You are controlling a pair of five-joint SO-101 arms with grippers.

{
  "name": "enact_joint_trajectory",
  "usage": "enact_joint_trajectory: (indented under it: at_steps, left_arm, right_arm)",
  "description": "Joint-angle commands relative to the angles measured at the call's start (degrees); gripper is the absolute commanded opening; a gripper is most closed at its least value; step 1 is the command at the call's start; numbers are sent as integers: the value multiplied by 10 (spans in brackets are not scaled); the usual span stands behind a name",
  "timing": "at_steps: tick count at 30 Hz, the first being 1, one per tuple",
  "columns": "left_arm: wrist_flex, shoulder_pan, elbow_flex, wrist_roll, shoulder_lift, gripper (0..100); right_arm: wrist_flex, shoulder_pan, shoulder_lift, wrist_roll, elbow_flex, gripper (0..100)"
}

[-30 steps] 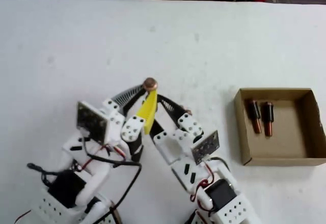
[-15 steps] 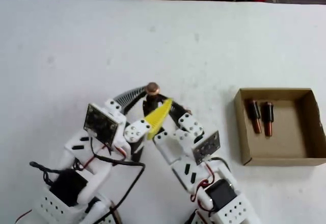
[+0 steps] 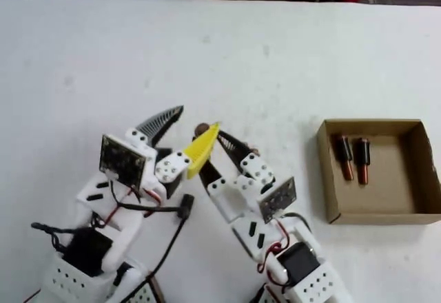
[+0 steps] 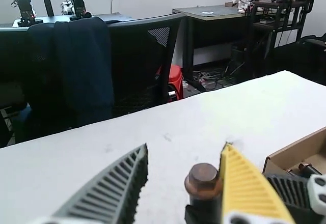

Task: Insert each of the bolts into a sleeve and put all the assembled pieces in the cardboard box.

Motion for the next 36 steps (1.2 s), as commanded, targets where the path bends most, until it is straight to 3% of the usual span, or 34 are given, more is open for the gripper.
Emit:
enact_joint_trajectory:
  at_steps: [1,6,9,13,15,24,28,36]
  left_arm:
    - [3,-32,-36,-1,-8,242]
    - [24,-93,-90,2,-8,241]
    - [115,-109,-129,0,-8,190]
    - [236,-110,-181,-1,-8,11]
    - [262,-113,-183,-1,-8,59]
    - [275,-207,-79,-1,-8,34]
    - [275,-238,-47,-1,-8,28]
    - [284,-240,-68,-2,-29,27]
  right_arm:
    - [-14,4,-13,7,4,18]
    - [9,4,-13,7,4,18]
    - [10,16,-13,7,4,18]
    - [11,66,-13,7,-1,17]
    - [41,92,-13,7,-22,17]
    - [290,221,-13,13,-229,18]
    - [360,255,-8,84,-311,18]
    - [447,317,37,91,-480,18]
